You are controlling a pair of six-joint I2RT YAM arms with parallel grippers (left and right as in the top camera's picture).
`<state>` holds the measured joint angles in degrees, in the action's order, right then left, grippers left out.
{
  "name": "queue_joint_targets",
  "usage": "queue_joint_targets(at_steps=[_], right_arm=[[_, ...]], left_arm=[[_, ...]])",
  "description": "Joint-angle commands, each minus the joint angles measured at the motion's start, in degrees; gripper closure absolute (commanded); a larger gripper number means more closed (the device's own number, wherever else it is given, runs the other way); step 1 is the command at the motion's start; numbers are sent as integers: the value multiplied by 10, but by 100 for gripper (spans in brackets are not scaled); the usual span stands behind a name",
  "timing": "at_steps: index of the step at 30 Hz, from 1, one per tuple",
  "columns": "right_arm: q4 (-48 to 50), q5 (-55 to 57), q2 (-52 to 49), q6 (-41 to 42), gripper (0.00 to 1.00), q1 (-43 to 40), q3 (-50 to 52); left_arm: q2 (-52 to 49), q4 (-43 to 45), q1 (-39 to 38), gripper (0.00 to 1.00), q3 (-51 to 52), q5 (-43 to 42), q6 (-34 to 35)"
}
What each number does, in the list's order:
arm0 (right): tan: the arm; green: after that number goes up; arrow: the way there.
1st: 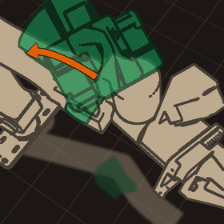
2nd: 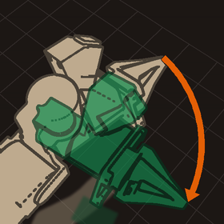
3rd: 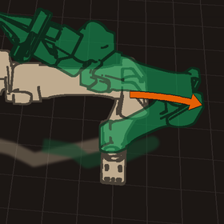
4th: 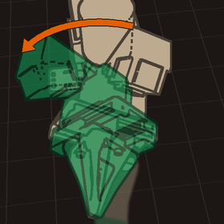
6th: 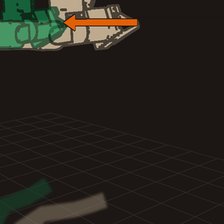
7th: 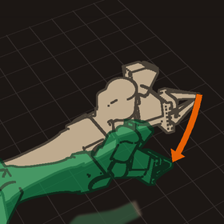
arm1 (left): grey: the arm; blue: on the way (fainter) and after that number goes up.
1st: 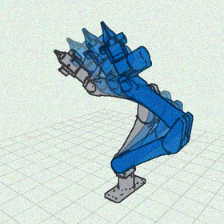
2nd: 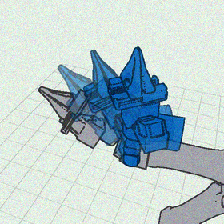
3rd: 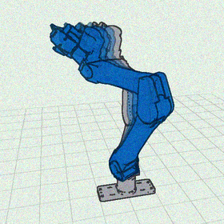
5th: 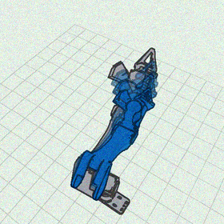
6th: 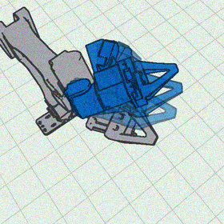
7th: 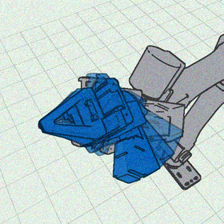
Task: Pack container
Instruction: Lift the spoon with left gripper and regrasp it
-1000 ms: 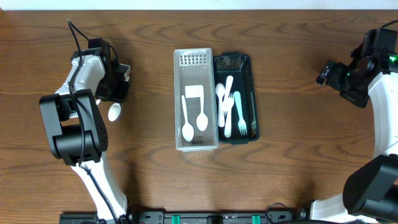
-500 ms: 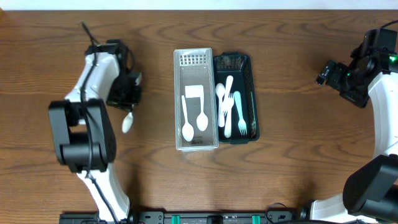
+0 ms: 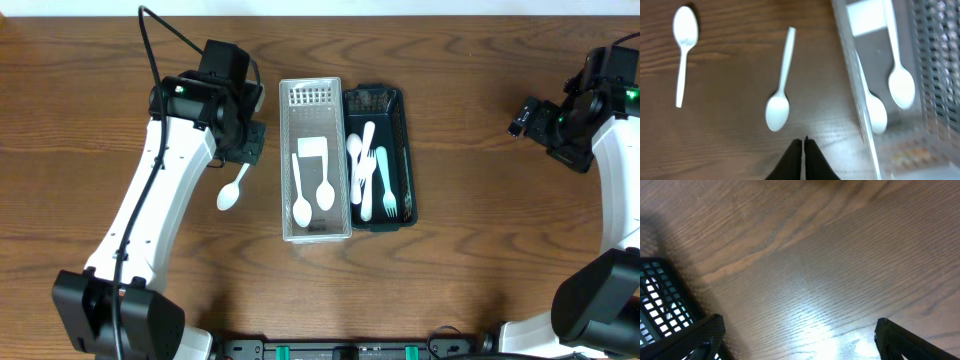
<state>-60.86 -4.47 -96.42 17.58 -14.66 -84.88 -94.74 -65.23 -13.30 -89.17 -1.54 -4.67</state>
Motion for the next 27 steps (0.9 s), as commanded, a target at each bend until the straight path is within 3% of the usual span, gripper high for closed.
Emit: queue_joint_targets(at_steps=[1, 4, 8, 16, 27], right_arm=[[0, 1, -1, 4, 1, 4, 3], [0, 1, -1, 4, 1, 4, 3], [-2, 1, -1, 4, 1, 4, 3], [-13, 2, -1, 3, 1, 4, 3], [-13, 2, -1, 3, 1, 4, 3]], left_arm=[[-14, 16, 10, 74, 0, 42, 4], [-47, 32, 20, 60, 2, 42, -80], [-115, 28, 28, 58, 2, 42, -149], [-228, 48, 51, 58, 2, 42, -152], [-271, 80, 68, 59, 2, 25, -152]])
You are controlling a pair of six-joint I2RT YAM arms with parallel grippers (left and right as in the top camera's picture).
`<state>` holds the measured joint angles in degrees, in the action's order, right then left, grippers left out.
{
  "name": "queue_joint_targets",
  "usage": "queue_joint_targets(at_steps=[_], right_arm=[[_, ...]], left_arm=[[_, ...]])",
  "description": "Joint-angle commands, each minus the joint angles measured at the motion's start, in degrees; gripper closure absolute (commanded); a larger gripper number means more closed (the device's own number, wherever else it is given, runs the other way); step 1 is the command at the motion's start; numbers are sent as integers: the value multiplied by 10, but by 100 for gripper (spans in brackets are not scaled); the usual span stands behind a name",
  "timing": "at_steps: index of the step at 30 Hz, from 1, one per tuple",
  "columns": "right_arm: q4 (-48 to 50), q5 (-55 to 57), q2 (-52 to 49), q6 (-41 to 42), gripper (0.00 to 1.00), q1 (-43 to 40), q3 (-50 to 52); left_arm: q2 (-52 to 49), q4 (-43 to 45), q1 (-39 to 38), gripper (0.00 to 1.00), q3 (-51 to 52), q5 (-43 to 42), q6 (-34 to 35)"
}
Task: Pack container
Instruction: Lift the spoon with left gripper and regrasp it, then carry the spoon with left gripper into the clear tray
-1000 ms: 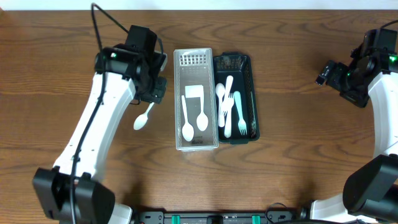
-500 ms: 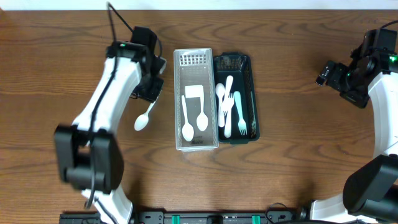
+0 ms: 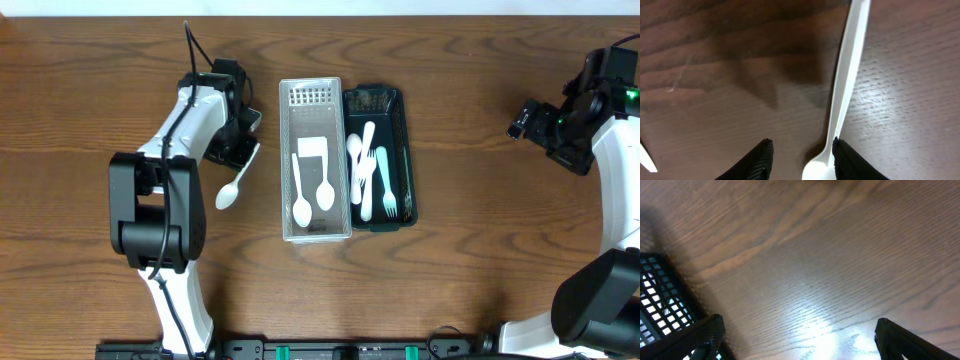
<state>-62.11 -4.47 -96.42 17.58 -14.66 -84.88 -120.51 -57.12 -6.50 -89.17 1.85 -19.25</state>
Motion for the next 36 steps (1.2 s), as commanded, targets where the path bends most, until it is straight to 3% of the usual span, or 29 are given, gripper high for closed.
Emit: queue_joint_targets(at_steps=[1, 16, 23, 28, 36], right_arm=[[-1, 2, -1, 3, 1, 4, 3], [-3, 2, -1, 4, 1, 4, 3], [-3, 2, -1, 4, 1, 4, 3], [-5, 2, -1, 4, 1, 4, 3], [-5, 2, -1, 4, 1, 4, 3]], left_arm=[[-16, -2, 0, 59, 2, -15, -6], [-20, 7, 1, 59, 60, -27, -4], [-19, -2, 0, 94, 61, -27, -4], [-2, -34, -1, 94, 41, -27, 19], [100, -139, -22, 94, -61, -27, 117]])
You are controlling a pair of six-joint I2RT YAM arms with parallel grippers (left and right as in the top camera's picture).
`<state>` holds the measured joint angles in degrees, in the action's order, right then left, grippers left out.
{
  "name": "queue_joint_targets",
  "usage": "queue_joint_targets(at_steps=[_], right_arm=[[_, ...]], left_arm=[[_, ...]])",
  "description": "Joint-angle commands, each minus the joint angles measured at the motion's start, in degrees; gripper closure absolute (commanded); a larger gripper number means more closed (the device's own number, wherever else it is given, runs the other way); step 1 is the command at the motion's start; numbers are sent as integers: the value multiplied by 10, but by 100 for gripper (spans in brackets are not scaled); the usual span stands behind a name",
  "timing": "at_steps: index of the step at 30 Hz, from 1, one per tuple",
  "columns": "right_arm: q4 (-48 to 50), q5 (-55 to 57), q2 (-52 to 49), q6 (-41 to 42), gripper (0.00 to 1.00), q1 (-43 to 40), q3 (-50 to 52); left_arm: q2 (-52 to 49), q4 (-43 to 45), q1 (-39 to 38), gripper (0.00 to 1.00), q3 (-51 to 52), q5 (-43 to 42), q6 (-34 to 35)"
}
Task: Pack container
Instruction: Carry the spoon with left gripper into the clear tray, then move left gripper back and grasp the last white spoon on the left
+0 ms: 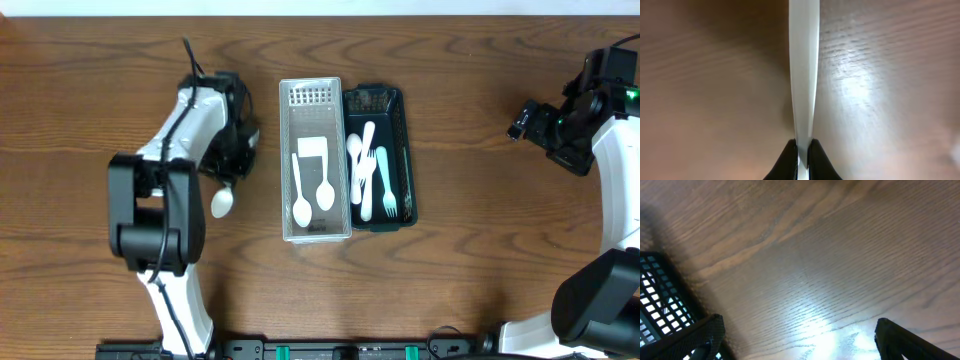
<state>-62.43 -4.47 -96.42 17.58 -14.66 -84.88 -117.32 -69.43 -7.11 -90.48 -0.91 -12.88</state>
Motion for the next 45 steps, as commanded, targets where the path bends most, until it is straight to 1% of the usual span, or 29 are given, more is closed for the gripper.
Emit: queue_joint_targets(at_steps=[1, 3, 6, 8, 11, 13, 17, 18, 19, 21, 22, 24, 27, 29, 32, 33, 36, 39, 42, 45], right_arm=[[-2, 2, -1, 4, 1, 4, 3], [-1, 2, -1, 4, 1, 4, 3], [-1, 2, -1, 4, 1, 4, 3], [-1, 2, -1, 4, 1, 4, 3], [0, 2, -1, 4, 1, 4, 3], [2, 2, -1, 4, 1, 4, 3], [4, 2, -1, 4, 1, 4, 3], [5, 2, -1, 4, 1, 4, 3], [5, 2, -1, 4, 1, 4, 3], [9, 2, -1, 4, 1, 4, 3], [10, 2, -1, 4, 1, 4, 3], [12, 2, -1, 4, 1, 4, 3], [14, 2, -1, 4, 1, 4, 3], [14, 2, -1, 4, 1, 4, 3], [17, 2, -1, 4, 1, 4, 3], [18, 2, -1, 4, 1, 4, 3], [20, 2, -1, 4, 1, 4, 3], [21, 2, -1, 4, 1, 4, 3], [21, 2, -1, 4, 1, 4, 3], [25, 2, -1, 4, 1, 4, 3]], left_arm=[[87, -21, -26, 94, -60, 0, 70], [120, -17, -50, 94, -69, -6, 109], [164, 7, -103, 94, -69, -61, 144], [172, 20, -134, 94, -69, -71, 170], [165, 46, -184, 94, -61, -70, 186], [153, 76, -210, 90, -41, -70, 195], [113, 102, -230, 85, -14, -68, 210], [103, 102, -230, 83, -15, -61, 210], [97, 102, -228, 69, -15, -52, 210], [94, 102, -217, 49, -16, -34, 209], [96, 99, -210, 44, -20, -23, 209], [102, 89, -188, 39, -31, 17, 205], [117, 89, -144, 32, -33, 78, 165], [120, 91, -108, 30, -33, 107, 127], [112, 97, -48, 29, -33, 111, 63], [108, 101, -27, 30, -33, 111, 52], [96, 118, 38, 29, -32, 110, 49], [80, 141, 98, 30, -31, 91, -4], [61, 163, 144, 30, -31, 39, -93], [41, 183, 169, 30, -31, 1, -167]])
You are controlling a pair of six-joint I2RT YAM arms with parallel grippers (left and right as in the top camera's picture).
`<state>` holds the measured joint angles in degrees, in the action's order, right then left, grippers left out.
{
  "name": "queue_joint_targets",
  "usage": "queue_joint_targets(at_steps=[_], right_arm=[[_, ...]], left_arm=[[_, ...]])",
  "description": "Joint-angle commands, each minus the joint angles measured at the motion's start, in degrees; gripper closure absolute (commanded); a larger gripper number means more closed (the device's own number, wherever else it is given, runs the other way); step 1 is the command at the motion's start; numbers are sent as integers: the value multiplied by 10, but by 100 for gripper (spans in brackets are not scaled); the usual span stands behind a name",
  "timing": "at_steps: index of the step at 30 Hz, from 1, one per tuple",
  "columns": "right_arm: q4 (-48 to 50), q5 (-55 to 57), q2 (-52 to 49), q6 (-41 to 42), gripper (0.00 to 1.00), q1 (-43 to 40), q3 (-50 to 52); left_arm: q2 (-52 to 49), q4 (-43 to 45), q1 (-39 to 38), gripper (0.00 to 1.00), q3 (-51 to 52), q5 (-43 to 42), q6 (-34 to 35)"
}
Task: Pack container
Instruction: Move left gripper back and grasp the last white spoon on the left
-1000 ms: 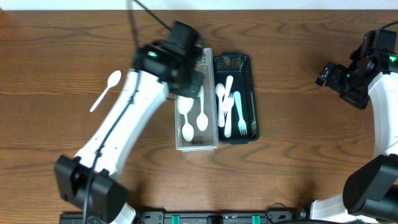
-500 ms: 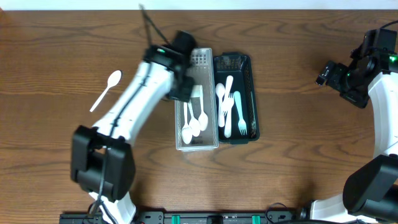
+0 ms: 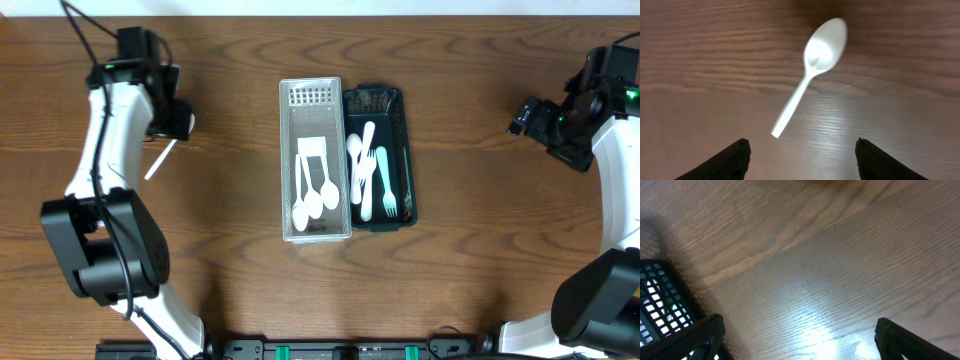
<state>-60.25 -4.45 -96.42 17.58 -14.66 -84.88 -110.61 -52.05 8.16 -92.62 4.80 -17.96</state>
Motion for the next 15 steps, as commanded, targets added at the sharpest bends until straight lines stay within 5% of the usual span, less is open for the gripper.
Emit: queue_joint_targets(at_steps=[1, 7, 15], right_arm=[[5, 2, -1, 4, 1, 4, 3], [6, 2, -1, 4, 1, 4, 3], [-3, 2, -1, 4, 1, 4, 3]], left_arm=[[-34, 15, 21, 30, -10, -64, -139], [-86, 35, 25, 34, -10, -65, -261], [-142, 65, 31, 34, -10, -66, -263]])
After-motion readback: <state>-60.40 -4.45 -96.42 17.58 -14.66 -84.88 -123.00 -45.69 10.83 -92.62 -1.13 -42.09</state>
